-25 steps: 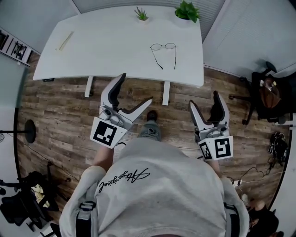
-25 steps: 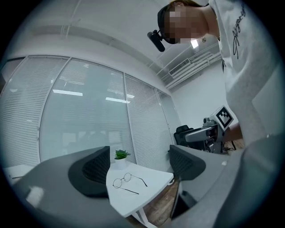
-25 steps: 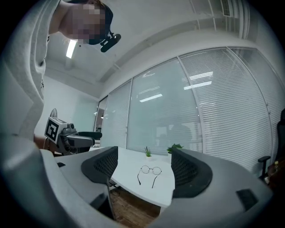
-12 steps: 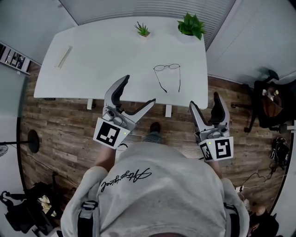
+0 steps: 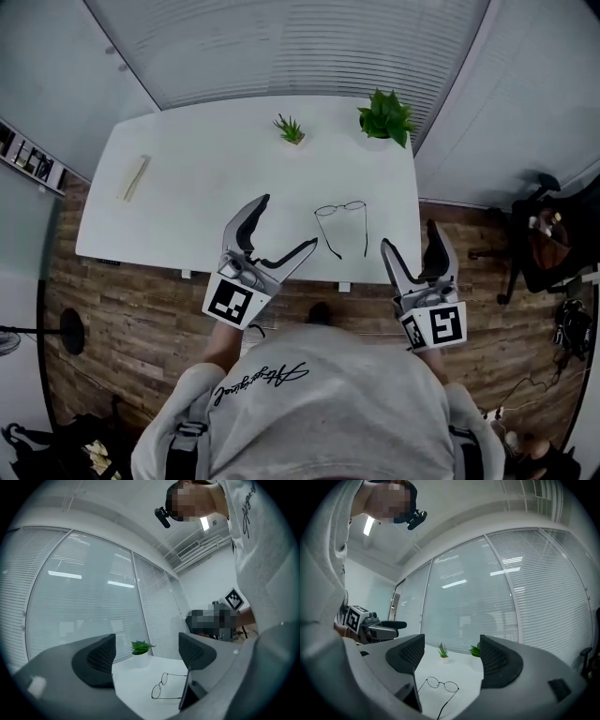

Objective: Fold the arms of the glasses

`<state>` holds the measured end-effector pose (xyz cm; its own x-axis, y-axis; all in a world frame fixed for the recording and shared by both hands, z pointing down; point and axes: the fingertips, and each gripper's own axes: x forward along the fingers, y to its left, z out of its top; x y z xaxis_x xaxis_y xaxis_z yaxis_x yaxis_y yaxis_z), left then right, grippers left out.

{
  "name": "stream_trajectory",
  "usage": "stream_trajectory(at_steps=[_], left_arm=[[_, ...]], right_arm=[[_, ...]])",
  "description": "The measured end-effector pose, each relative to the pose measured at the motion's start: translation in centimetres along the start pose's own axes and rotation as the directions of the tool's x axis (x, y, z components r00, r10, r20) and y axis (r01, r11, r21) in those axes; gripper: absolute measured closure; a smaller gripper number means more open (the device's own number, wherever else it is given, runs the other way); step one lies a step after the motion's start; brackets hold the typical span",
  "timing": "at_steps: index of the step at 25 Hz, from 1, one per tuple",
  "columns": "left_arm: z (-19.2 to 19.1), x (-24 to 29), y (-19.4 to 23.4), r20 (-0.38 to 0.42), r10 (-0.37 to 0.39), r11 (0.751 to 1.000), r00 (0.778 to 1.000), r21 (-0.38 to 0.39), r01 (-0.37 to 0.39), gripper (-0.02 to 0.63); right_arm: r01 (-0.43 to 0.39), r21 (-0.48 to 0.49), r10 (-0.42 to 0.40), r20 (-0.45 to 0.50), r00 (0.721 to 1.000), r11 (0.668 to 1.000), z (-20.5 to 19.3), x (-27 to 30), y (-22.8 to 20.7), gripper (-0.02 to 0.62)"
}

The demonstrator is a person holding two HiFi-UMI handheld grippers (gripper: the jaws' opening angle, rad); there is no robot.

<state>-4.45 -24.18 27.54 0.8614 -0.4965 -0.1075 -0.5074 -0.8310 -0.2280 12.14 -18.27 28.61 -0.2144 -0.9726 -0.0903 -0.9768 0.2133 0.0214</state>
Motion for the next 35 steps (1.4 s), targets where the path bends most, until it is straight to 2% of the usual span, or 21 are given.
stream_trajectory(at_steps=[5, 11, 15, 19, 22, 25, 28, 31, 35], left_arm=[[-1.2, 1.7, 0.7, -0.035, -0.015, 1.0, 0.999, -0.003, 0.015, 0.204], [-1.8, 2.9, 0.5, -0.083, 0.015, 1.0, 0.996, -0.022, -0.017, 0.204], [-2.1, 3.6, 0.9, -0.115, 0.052, 0.999, 0.992, -0.01, -0.053, 0.204], [-3.5, 3.7, 0.8, -0.16, 0.062, 0.997, 0.985, 0.064, -0.053, 0.204], [-5.6, 3.6, 0.1, -0.228, 0.052, 0.987, 0.972, 0.16, -0.015, 0.204], [-7.9, 3.2, -0.5, -0.305, 0.061, 0.975, 0.95, 0.223, 0.009, 0.204], [-10.2, 2.9, -1.2, -0.378, 0.07, 0.96, 0.923, 0.276, 0.04, 0.204], [-12.0, 2.8, -2.2, -0.444, 0.064, 0.94, 0.894, 0.327, 0.095, 0.204], [-14.2, 2.6, -2.9, -0.504, 0.052, 0.91, 0.862, 0.379, 0.167, 0.204]], right_arm=[[0.012, 0.01, -0.012, -0.01, 1.0, 1.0, -0.6, 1.4, -1.6, 0.244], [-0.055, -0.003, 0.055, -0.038, 0.998, 0.998, -0.9, 2.4, -2.6, 0.247], [-0.114, -0.051, 0.11, -0.074, 0.991, 0.992, -1.9, 3.8, -3.9, 0.249], [-0.174, -0.149, 0.154, -0.133, 0.979, 0.974, -4.0, 4.7, -4.8, 0.258], [-0.245, -0.244, 0.196, -0.208, 0.958, 0.938, -6.4, 4.8, -4.4, 0.259], [-0.345, -0.369, 0.232, -0.316, 0.92, 0.863, -9.4, 4.7, -3.5, 0.259], [-0.41, -0.427, 0.257, -0.371, 0.892, 0.806, -11.9, 4.6, -3.0, 0.265], [-0.446, -0.454, 0.262, -0.412, 0.873, 0.772, -14.2, 4.5, -3.0, 0.281], [-0.474, -0.475, 0.26, -0.448, 0.855, 0.742, -16.0, 4.7, -2.7, 0.285]])
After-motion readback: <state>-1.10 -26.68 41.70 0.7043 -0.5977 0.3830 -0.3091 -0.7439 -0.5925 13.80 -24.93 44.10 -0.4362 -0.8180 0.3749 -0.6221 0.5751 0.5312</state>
